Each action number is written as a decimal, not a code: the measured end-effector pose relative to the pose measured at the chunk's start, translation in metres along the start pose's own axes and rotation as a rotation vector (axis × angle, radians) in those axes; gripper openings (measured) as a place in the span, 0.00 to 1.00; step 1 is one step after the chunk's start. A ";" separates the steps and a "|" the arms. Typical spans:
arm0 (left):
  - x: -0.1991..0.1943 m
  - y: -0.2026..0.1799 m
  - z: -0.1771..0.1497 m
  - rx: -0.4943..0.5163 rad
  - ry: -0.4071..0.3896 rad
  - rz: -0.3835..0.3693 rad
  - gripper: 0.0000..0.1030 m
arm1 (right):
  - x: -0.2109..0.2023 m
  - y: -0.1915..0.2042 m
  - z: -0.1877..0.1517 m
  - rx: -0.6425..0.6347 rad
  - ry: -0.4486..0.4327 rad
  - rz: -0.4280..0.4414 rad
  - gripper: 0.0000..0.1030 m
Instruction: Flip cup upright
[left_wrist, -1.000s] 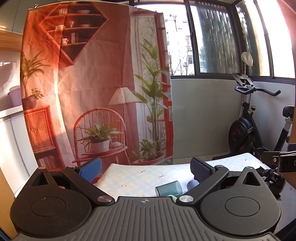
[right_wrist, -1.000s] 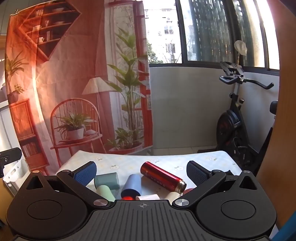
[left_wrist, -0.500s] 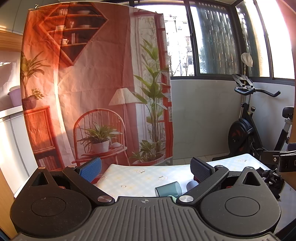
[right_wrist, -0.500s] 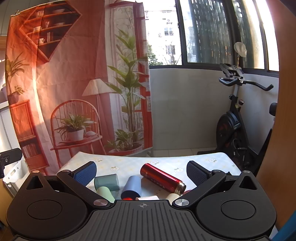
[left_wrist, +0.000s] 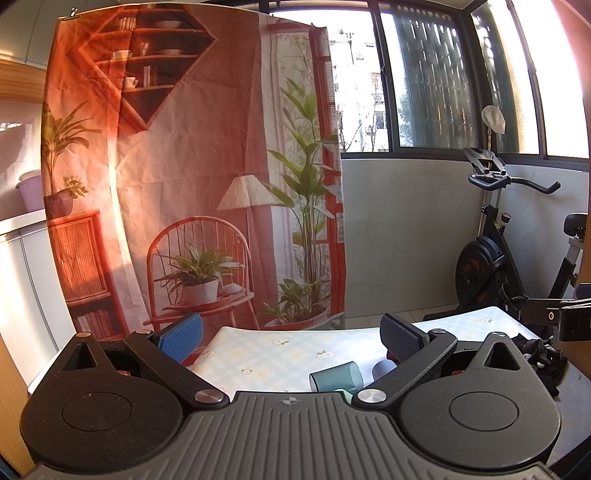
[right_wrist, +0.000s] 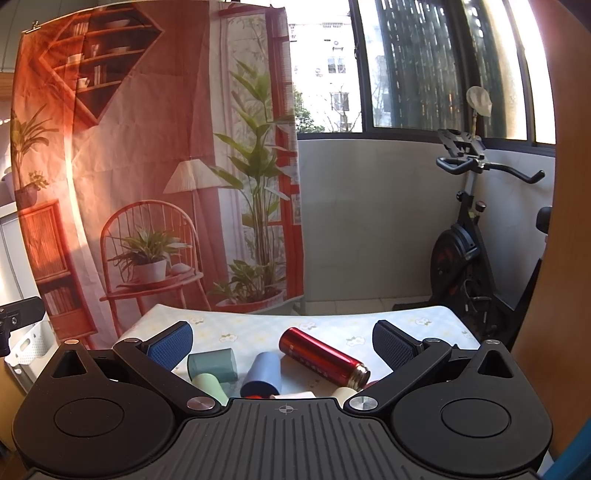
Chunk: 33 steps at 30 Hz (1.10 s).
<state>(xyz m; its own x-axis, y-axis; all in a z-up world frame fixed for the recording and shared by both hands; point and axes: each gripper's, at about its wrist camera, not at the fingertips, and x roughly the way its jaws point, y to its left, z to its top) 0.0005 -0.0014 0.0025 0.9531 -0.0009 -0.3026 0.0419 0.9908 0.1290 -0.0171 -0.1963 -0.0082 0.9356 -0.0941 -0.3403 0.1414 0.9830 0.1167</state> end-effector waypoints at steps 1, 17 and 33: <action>0.000 0.000 -0.001 -0.001 -0.001 0.000 1.00 | -0.001 0.000 0.000 0.001 0.000 0.000 1.00; 0.012 0.004 -0.003 -0.022 0.023 -0.010 1.00 | 0.001 -0.005 0.004 0.003 0.000 -0.008 1.00; 0.082 0.016 -0.033 -0.064 0.086 0.014 1.00 | 0.088 -0.031 -0.044 -0.029 0.039 -0.059 1.00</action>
<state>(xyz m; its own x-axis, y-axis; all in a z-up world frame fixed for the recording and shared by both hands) 0.0691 0.0187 -0.0517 0.9240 0.0218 -0.3817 0.0071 0.9972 0.0741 0.0468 -0.2280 -0.0834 0.9126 -0.1466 -0.3816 0.1862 0.9801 0.0687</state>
